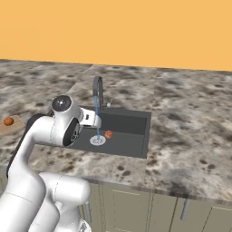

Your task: Pick the tangerine, peach from the sink and place them on the cutting board to airdry. Then turn off the sink faucet.

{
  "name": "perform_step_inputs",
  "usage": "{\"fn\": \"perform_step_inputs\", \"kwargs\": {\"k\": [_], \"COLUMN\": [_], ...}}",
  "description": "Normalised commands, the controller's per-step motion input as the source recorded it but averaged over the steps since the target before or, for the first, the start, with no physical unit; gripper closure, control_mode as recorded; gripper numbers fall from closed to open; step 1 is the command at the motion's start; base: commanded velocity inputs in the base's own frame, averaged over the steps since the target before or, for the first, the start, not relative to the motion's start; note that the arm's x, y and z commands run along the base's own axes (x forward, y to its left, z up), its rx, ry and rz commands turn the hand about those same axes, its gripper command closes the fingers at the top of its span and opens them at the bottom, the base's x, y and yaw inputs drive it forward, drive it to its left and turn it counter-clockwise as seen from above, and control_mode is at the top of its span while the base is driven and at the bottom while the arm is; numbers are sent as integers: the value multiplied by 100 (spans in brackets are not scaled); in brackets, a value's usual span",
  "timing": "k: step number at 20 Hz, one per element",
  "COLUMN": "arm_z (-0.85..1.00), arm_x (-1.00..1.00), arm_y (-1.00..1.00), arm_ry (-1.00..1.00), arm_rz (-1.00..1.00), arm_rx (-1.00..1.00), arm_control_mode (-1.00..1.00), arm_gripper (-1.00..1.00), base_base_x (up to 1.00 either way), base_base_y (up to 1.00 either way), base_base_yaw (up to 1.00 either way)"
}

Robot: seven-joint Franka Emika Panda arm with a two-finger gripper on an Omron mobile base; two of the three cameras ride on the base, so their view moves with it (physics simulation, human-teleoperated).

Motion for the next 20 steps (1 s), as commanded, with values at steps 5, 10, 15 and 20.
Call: {"fn": "perform_step_inputs", "kwargs": {"k": [5,10,15,20], "arm_z": [-24,-26,-31,-24], "arm_x": [35,32,31,29], "arm_y": [0,0,0,0], "arm_ry": [4,0,0,3], "arm_rz": [0,0,0,0], "arm_rx": [0,0,0,0], "arm_control_mode": [-100,-100,-100,-100], "arm_gripper": [-100,-100,-100,-100], "base_base_x": [0,0,0,0], "base_base_y": [0,0,0,0], "base_base_yaw": [0,0,0,0]}}
